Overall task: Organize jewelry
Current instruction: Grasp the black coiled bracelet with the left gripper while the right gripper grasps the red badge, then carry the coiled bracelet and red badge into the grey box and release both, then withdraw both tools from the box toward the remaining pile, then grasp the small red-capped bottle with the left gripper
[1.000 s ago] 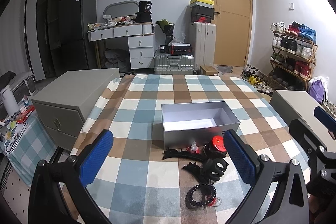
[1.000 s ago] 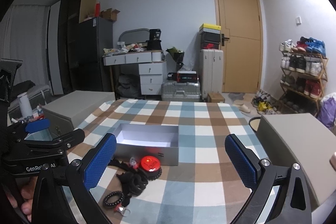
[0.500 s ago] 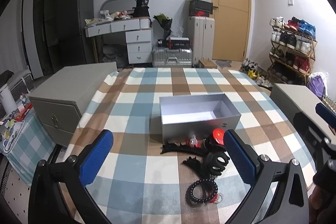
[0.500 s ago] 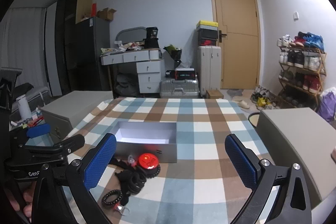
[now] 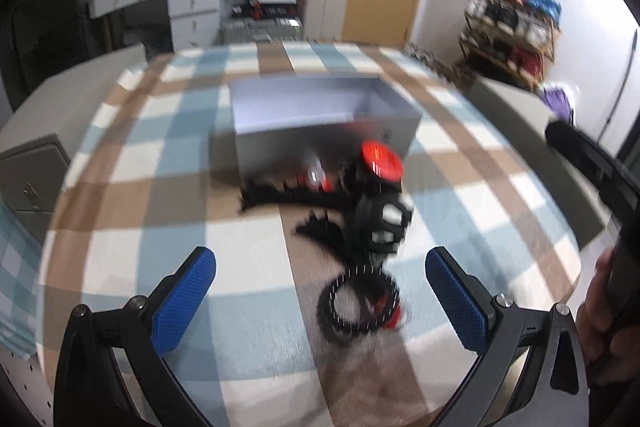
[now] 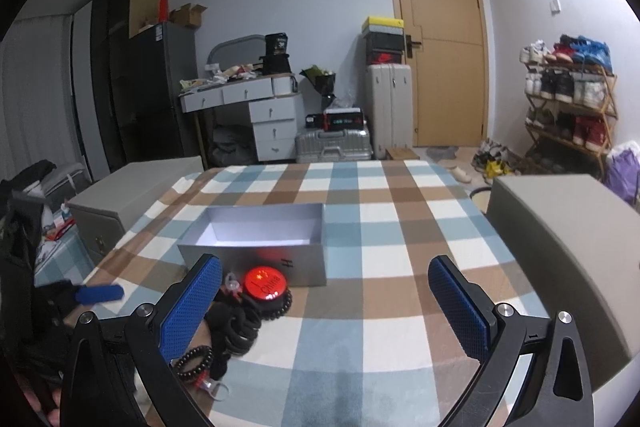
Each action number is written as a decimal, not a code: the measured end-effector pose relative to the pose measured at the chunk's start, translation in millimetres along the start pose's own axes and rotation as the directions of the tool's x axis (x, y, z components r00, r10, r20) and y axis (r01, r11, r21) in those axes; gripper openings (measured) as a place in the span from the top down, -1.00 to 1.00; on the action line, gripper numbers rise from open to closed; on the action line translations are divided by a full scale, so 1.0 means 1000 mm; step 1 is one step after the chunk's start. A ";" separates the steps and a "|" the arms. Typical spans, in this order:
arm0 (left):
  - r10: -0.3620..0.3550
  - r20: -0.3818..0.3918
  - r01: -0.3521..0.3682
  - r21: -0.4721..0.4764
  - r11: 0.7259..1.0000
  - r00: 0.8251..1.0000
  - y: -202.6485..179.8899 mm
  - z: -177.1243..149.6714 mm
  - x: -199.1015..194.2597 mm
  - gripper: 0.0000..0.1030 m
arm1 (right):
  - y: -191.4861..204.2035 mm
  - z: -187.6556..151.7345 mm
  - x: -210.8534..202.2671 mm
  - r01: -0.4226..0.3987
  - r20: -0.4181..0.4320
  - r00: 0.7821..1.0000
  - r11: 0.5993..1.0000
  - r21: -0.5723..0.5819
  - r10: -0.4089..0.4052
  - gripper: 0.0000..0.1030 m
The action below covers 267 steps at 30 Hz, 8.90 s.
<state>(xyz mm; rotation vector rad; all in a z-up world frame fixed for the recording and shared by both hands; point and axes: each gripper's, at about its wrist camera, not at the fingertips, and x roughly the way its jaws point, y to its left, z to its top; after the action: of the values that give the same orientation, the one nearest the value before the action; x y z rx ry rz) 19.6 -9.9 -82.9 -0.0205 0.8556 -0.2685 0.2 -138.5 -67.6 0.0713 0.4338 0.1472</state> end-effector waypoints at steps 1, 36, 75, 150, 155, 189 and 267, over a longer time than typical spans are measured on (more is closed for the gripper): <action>-0.010 -0.020 0.010 0.008 1.000 1.000 -0.001 -0.004 0.004 -0.98 | -0.001 -0.001 0.002 0.002 -0.006 1.000 1.000 0.000 -0.002 -1.00; -0.321 -0.171 0.321 -0.025 0.947 0.932 0.027 -0.009 0.024 0.87 | 0.003 -0.011 0.025 -0.015 -0.066 0.998 1.000 0.014 0.016 -1.00; -0.323 -0.036 0.320 -0.067 0.945 0.946 0.054 0.007 0.002 0.90 | 0.021 -0.023 0.138 -0.226 -0.364 0.891 0.960 0.163 0.271 -0.32; -0.297 -0.036 0.294 -0.074 0.953 0.954 0.053 0.110 0.066 0.38 | 0.019 0.048 0.185 -0.291 -0.310 0.904 0.955 0.061 0.295 -0.16; -0.263 -0.010 0.262 -0.060 0.963 0.965 0.049 0.109 0.050 0.38 | 0.013 0.052 0.156 -0.291 -0.254 0.921 0.955 0.061 0.297 -0.16; 0.024 0.218 -0.021 -0.019 1.000 0.976 0.015 0.038 -0.032 -0.97 | 0.005 -0.002 -0.003 -0.131 -0.003 0.991 0.986 0.102 0.132 -1.00; -0.274 -0.102 0.277 0.017 0.961 0.956 0.008 -0.018 0.021 -0.31 | -0.002 -0.061 0.037 -0.103 -0.275 0.950 0.981 0.167 0.147 -1.00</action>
<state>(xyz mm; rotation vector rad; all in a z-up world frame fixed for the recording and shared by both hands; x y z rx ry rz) 21.5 -5.3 -111.4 -0.0991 0.9470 -0.5489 8.2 -132.2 -138.5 0.2286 0.7305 0.2518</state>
